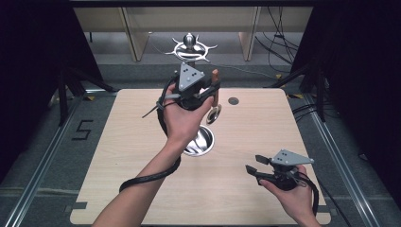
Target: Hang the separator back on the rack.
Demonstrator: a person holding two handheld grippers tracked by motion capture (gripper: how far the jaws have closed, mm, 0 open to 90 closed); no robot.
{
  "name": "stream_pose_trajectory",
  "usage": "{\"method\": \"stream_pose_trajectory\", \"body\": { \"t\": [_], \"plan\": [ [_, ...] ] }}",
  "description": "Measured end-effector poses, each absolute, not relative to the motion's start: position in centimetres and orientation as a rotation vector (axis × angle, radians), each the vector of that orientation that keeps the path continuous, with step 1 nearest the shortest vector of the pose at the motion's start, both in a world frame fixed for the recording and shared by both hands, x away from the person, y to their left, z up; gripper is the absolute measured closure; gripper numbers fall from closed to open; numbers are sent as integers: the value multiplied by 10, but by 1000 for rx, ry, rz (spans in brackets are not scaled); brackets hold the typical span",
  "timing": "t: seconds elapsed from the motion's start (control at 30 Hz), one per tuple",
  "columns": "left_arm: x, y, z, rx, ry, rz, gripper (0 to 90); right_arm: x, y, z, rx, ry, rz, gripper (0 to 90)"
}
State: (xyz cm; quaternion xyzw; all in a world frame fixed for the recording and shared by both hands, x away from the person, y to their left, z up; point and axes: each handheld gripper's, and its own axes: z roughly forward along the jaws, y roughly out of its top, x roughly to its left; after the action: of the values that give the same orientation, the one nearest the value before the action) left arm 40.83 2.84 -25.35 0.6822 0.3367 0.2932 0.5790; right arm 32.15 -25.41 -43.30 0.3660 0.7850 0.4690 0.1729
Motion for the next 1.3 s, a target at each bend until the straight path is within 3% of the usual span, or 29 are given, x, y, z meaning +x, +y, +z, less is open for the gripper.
{"method": "stream_pose_trajectory", "body": {
  "t": [1.3],
  "plan": [
    [413, 24, -231, 1535, 830, 689, 742, 324, -253, -436, 1005, 2248, 1316, 444]
  ]
}}
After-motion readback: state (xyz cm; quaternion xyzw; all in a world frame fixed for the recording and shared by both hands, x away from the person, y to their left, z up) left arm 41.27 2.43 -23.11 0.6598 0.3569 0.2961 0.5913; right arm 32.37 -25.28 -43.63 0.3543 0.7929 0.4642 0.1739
